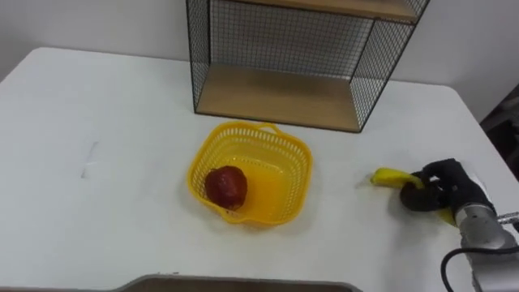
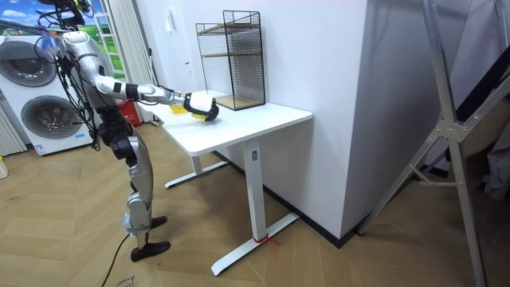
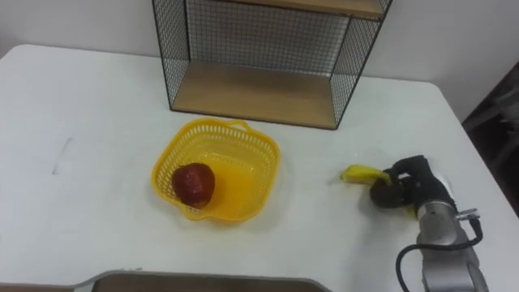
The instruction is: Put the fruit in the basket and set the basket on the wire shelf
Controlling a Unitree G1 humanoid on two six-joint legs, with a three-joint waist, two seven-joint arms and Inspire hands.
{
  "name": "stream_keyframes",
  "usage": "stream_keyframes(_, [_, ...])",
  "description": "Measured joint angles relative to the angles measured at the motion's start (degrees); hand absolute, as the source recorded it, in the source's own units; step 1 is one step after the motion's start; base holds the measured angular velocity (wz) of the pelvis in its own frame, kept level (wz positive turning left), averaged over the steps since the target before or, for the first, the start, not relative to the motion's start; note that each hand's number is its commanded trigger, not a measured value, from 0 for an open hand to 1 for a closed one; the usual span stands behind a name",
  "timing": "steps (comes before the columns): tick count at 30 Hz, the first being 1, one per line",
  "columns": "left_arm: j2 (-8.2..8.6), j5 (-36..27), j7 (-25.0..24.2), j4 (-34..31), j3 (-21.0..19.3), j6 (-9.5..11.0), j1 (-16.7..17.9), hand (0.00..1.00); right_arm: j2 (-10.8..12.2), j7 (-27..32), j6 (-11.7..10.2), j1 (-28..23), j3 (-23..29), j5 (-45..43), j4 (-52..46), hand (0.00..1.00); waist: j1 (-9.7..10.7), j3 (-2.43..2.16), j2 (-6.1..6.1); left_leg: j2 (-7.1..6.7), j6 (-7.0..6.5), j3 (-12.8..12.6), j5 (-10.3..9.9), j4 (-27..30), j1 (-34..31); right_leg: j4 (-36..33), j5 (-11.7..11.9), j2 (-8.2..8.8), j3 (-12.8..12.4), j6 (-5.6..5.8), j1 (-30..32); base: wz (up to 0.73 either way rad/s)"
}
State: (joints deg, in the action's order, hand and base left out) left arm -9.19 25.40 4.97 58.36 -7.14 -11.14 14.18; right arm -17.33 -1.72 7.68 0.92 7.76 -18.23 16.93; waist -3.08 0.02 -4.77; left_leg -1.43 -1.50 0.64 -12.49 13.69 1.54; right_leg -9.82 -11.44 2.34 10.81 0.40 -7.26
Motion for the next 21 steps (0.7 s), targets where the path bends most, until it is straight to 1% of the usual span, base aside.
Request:
stream_keyframes(1, [0.0, -0.01, 0.0, -0.07, 0.57, 0.24, -0.16, 0.0, 0.17, -0.37, 0.04, -0.63, -0.31, 0.0, -3.18, 1.0, 0.17, 0.02, 0.38, -0.12, -0.12, 0.0, 0.08, -0.17, 0.02, -0.02, 0.0, 0.14, 0.04, 0.02, 0.11, 0.0])
stream_keyframes(2, [0.03, 0.01, 0.0, -0.1, 0.85, 0.43, -0.09, 0.0, 0.16, -0.42, 0.03, -0.64, -0.44, 0.0, -6.19, 1.0, 0.23, -0.11, 0.69, -0.18, -0.21, -0.16, 0.14, -0.23, 0.02, -0.1, -0.01, 0.23, -0.03, 0.06, 0.36, 0.0])
stream_keyframes(3, [0.0, 0.02, 0.0, -0.1, 0.88, 0.52, -0.07, 0.0, 0.14, -0.4, -0.04, -0.58, -0.38, 0.11, -7.78, 1.0, 0.3, -0.15, 0.8, -0.19, -0.25, -0.19, 0.18, -0.24, 0.04, -0.11, -0.01, 0.25, -0.04, 0.07, 0.37, 0.0])
stream_keyframes(5, [0.01, 0.07, 0.0, -0.1, 0.89, 1.43, 0.02, 0.0, 0.23, -0.29, -0.15, -0.39, -0.32, -0.07, -13.94, 1.0, 0.66, -0.22, 0.94, -0.2, -0.28, -0.2, 0.22, -0.25, 0.15, -0.09, -0.03, 0.26, -0.07, 0.1, 0.2, 0.02])
stream_keyframes(8, [0.51, 0.01, 0.0, -0.06, 0.9, 1.69, 0.4, 0.0, 0.27, 0.52, -0.78, 0.26, -0.33, -0.41, -20.72, 1.0, 1.08, -0.14, 0.99, -0.21, -0.28, -0.2, 0.22, -0.29, 0.2, -0.01, -0.04, 0.25, -0.16, 0.11, 0.1, 0.0])
stream_keyframes(12, [0.98, -0.42, 0.0, 0.04, 1.59, 2.22, 0.37, 0.0, 0.24, 1.94, -0.83, 0.85, -0.29, -0.22, -25.46, 1.0, 1.22, 0.01, 0.84, -0.2, -0.28, -0.22, 0.21, -0.28, -0.06, -0.03, -0.04, 0.25, -0.57, 0.12, 0.36, 0.0])
stream_keyframes(13, [1.03, -0.95, 0.0, 0.27, 1.66, 2.69, 0.36, 0.0, 0.24, 1.95, -0.83, 0.93, -0.29, -0.06, -27.11, 1.0, 1.23, 0.13, 0.86, -0.19, -0.28, -0.23, 0.21, -0.47, -0.15, -0.04, -0.04, 0.24, -0.57, 0.12, 0.4, 0.0])
stream_keyframes(16, [1.21, -1.05, 0.0, 0.28, 1.79, 3.25, 0.28, 0.0, 0.28, 2.02, -0.82, 1.14, -0.35, -0.06, -30.95, 1.0, 1.08, 0.15, 0.98, -0.18, -0.28, -0.24, 0.2, -0.61, -0.19, -0.06, -0.03, 0.21, -0.58, 0.12, 0.55, 0.0])
stream_keyframes(21, [1.57, -0.98, -0.01, 0.21, 1.9, 4.12, 0.55, 0.0, 0.36, 1.24, -1.02, 1.25, -2.91, -2.0, -38.39, 1.0, 0.91, 0.09, 1.33, -0.14, -0.28, -0.43, 0.21, -0.68, -0.39, -0.38, -0.02, 0.18, -0.72, 0.14, 1.09, -0.04])
